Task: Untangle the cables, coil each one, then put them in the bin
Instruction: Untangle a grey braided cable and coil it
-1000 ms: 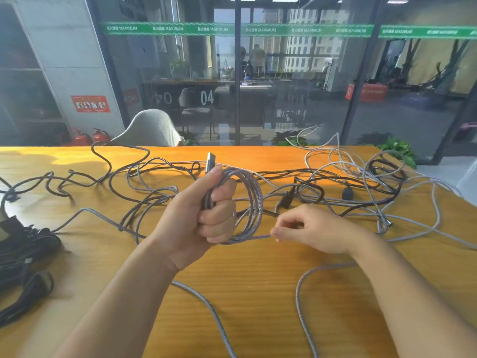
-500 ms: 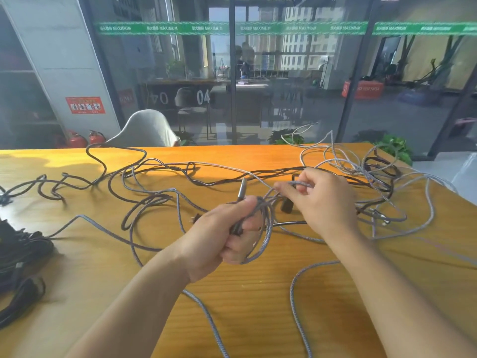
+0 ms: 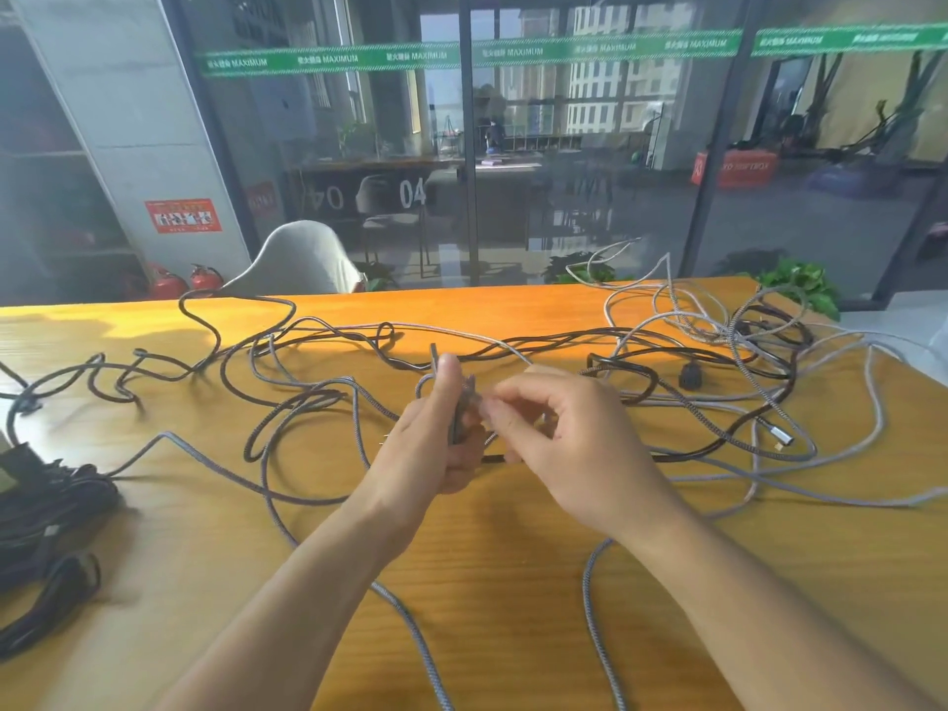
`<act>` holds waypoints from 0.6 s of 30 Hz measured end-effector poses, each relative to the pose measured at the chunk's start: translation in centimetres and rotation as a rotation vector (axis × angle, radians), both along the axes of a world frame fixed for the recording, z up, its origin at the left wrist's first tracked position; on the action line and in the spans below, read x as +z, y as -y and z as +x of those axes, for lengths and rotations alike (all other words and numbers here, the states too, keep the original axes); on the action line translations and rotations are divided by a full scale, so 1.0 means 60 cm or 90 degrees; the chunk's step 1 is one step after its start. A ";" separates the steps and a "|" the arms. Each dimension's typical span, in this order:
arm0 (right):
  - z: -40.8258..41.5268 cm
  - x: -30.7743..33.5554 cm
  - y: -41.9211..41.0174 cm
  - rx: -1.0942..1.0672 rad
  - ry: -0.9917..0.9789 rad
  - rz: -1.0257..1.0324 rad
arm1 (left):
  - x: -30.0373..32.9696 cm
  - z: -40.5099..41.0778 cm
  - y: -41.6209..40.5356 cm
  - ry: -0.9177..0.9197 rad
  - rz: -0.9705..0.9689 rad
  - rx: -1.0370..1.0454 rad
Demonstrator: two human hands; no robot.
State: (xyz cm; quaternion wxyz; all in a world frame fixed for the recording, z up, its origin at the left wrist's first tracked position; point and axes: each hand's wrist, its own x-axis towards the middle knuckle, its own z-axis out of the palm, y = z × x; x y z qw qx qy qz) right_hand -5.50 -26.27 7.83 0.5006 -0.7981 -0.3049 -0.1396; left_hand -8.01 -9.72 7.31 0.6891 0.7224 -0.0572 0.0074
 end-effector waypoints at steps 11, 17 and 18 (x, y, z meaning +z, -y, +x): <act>0.004 0.008 0.020 0.001 -0.036 -0.218 | 0.011 0.010 -0.033 0.052 -0.154 0.174; -0.022 -0.002 -0.006 0.242 -0.204 -0.249 | 0.018 0.015 -0.040 0.050 -0.233 0.175; -0.026 -0.006 -0.012 0.271 -0.232 -0.248 | 0.020 0.014 -0.039 0.037 -0.271 0.155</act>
